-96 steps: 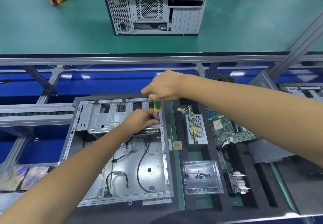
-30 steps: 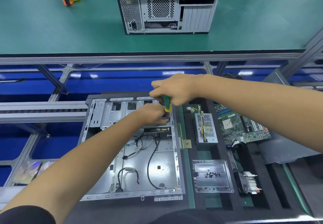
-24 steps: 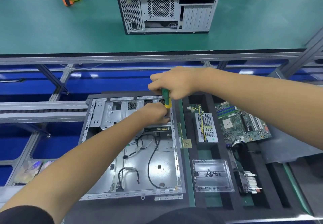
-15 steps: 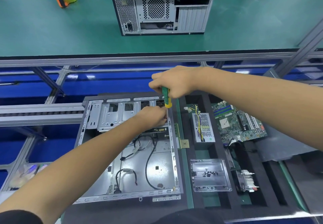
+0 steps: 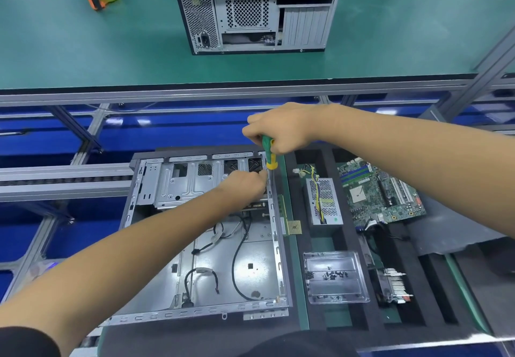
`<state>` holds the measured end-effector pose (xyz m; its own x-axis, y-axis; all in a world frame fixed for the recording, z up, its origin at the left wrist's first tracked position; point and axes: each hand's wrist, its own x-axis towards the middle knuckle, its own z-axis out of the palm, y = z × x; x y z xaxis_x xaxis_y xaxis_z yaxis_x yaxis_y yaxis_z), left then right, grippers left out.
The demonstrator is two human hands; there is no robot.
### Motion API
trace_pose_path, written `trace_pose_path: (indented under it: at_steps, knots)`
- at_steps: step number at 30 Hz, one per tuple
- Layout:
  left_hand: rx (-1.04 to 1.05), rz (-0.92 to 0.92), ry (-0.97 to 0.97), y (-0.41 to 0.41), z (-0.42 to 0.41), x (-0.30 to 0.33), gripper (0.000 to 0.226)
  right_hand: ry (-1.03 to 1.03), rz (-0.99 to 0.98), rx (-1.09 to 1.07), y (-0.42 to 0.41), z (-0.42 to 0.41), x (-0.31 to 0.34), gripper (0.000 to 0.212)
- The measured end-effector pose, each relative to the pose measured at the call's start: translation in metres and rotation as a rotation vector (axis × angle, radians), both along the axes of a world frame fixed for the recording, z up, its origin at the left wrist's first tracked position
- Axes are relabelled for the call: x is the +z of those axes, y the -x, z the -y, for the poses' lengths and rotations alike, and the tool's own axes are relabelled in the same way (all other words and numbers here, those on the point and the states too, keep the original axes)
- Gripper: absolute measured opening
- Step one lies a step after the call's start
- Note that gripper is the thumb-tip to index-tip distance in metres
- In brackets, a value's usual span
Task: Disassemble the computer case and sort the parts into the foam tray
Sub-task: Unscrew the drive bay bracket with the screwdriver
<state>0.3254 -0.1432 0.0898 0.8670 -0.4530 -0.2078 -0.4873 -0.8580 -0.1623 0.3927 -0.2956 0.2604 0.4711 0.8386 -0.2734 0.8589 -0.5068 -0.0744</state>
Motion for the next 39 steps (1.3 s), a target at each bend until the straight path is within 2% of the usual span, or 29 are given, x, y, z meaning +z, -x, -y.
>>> trace_pose_path:
  at_steps: [4,8,10,14,19,24,26,30,32,35,39]
  knots:
    - [0.128,-0.037,0.143,0.006,0.004,-0.003,0.017,0.0,-0.003,-0.009,-0.002,0.001,-0.001,0.024]
    - [0.023,-0.01,0.016,0.003,0.002,-0.002,0.02,0.002,-0.003,-0.012,-0.003,0.001,-0.001,0.024]
    - [0.007,-0.08,0.045,-0.003,-0.003,0.004,0.012,0.004,-0.002,-0.013,-0.003,0.001,-0.001,0.024]
    - [0.062,-0.169,0.196,-0.003,-0.009,0.01,0.018,-0.016,-0.06,-0.019,-0.004,-0.001,-0.003,0.023]
    - [-0.08,-0.081,0.089,-0.001,-0.006,0.01,0.028,-0.062,-0.113,-0.018,-0.007,0.001,-0.007,0.02]
    - [-0.06,-0.167,0.198,-0.007,-0.014,0.006,0.026,-0.08,-0.145,-0.03,-0.01,0.003,-0.008,0.019]
    - [-0.039,-0.206,0.269,-0.012,-0.019,0.005,0.023,-0.075,-0.147,-0.033,-0.011,0.003,-0.008,0.019]
    - [0.03,-0.355,0.54,-0.027,-0.04,0.008,0.011,-0.057,-0.133,-0.051,-0.012,0.001,-0.008,0.018]
    - [0.07,-0.411,0.667,-0.027,-0.048,0.007,0.014,-0.057,-0.123,-0.052,-0.014,0.001,-0.008,0.018]
    - [0.114,-0.411,0.791,-0.02,-0.047,0.001,0.026,-0.085,-0.127,-0.054,-0.015,-0.001,-0.008,0.019]
    - [0.196,-0.396,0.976,-0.013,-0.043,-0.009,0.015,-0.089,-0.146,-0.089,-0.015,-0.007,-0.009,0.017]
